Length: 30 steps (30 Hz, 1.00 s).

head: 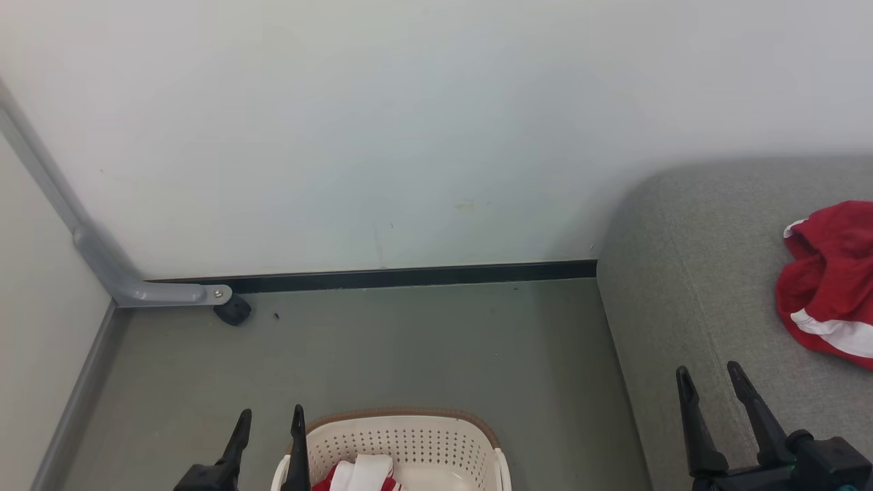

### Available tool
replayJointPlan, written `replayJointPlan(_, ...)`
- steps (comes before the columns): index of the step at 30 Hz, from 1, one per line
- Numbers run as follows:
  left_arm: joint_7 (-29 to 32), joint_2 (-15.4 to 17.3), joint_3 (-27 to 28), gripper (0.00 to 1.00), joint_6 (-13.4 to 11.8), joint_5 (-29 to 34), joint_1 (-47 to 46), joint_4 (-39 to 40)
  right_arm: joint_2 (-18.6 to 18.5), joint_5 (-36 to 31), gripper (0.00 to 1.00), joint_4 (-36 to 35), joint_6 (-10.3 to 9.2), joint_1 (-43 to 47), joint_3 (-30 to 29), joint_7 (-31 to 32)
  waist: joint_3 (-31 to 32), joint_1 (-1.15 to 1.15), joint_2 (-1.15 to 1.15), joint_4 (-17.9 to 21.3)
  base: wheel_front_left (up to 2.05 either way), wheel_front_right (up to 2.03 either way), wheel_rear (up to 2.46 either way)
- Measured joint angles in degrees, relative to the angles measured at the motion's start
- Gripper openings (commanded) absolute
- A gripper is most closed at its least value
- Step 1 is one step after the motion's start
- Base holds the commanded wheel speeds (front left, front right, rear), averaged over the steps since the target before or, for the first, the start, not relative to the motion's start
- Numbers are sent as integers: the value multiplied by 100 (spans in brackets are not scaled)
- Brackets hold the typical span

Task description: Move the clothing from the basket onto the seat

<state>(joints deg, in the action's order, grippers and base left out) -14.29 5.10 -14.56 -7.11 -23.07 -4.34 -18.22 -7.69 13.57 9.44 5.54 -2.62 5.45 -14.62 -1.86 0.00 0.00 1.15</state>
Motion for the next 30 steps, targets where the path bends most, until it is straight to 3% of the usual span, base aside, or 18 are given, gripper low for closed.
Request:
replayJointPlan(20, 0, -140, 87, 100, 0, 258, -39, 67, -25, 1, 100, -520, -34, 82, -18, 152, -332, 0, 0, -24, 0, 0, 0)
replayJointPlan(30, 171, -183, -316, 100, 0, 364, -317, -370, -91, 1, 100, -964, -33, -150, -3, 278, -842, 0, 0, 38, 0, 0, 0)
